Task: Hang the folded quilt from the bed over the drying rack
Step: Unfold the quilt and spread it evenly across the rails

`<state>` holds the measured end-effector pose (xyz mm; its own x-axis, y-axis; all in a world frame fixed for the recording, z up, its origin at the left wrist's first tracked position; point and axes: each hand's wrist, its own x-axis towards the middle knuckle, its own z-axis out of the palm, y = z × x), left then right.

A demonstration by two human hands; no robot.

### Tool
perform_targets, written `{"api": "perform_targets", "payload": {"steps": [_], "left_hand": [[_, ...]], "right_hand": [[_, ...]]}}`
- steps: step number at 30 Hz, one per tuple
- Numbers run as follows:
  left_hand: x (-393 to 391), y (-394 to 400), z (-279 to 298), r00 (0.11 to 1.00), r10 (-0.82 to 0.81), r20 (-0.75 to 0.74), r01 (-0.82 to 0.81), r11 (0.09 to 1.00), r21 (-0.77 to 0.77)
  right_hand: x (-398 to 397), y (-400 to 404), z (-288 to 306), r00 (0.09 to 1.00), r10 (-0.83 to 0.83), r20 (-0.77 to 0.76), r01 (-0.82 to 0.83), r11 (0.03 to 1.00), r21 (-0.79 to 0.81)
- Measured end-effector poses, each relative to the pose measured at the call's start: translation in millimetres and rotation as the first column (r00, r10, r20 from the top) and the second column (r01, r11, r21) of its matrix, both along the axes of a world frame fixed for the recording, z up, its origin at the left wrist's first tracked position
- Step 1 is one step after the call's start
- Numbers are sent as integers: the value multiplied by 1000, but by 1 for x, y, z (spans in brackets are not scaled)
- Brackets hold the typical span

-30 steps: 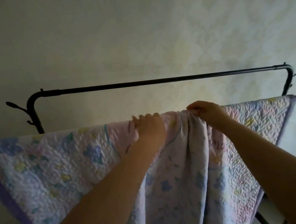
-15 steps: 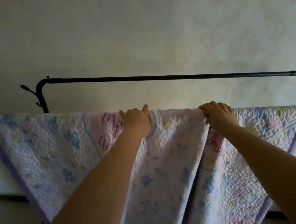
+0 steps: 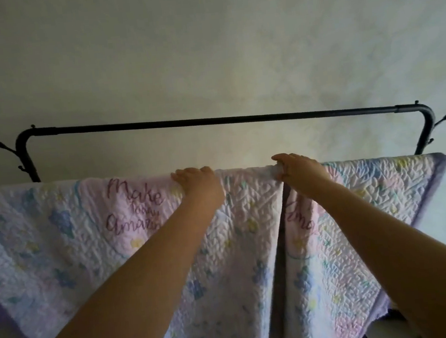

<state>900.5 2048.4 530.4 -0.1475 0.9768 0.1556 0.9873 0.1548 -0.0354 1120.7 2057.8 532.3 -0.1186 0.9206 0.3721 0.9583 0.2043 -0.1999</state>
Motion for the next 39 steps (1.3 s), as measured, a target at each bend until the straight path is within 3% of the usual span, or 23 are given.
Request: {"api": "perform_targets", "payload": {"steps": [5, 8, 11, 17, 20, 23, 25, 29, 32, 39], "left_hand": [[74, -2, -10, 925, -380, -9, 378, 916, 136], [87, 6, -18, 894, -448, -16, 439, 867, 236], [85, 12, -26, 905, -412, -104, 425, 869, 255], [79, 21, -31, 924, -362, -126, 383, 878, 288], [88, 21, -28, 946, -301, -119, 322, 907, 269], [104, 19, -20, 978, -203, -52, 209, 953, 221], [122, 16, -17, 980, -195, -45, 200, 959, 203], [194, 2, -17, 957, -289, -38, 289, 930, 227], [233, -6, -17, 963, -265, -49, 269, 942, 202], [233, -4, -19, 981, -153, -121, 174, 967, 187]], "right_hand": [[9, 2, -6, 997, -45, 58, 45, 999, -5], [11, 5, -8, 997, -49, 62, 50, 999, -13], [28, 10, -14, 996, -59, 67, 58, 998, 23], [97, 17, -14, 980, -149, 133, 147, 989, 25], [110, 16, -12, 976, -113, 187, 113, 994, 15], [124, 10, -5, 998, 58, 22, -57, 996, -62], [147, 2, -5, 990, 104, -90, -108, 994, -32], [191, -4, -15, 998, 36, 51, -36, 999, 6], [194, -2, -18, 992, 59, 116, -60, 998, 12], [236, 3, -23, 981, 18, 194, -36, 995, 89]]}}
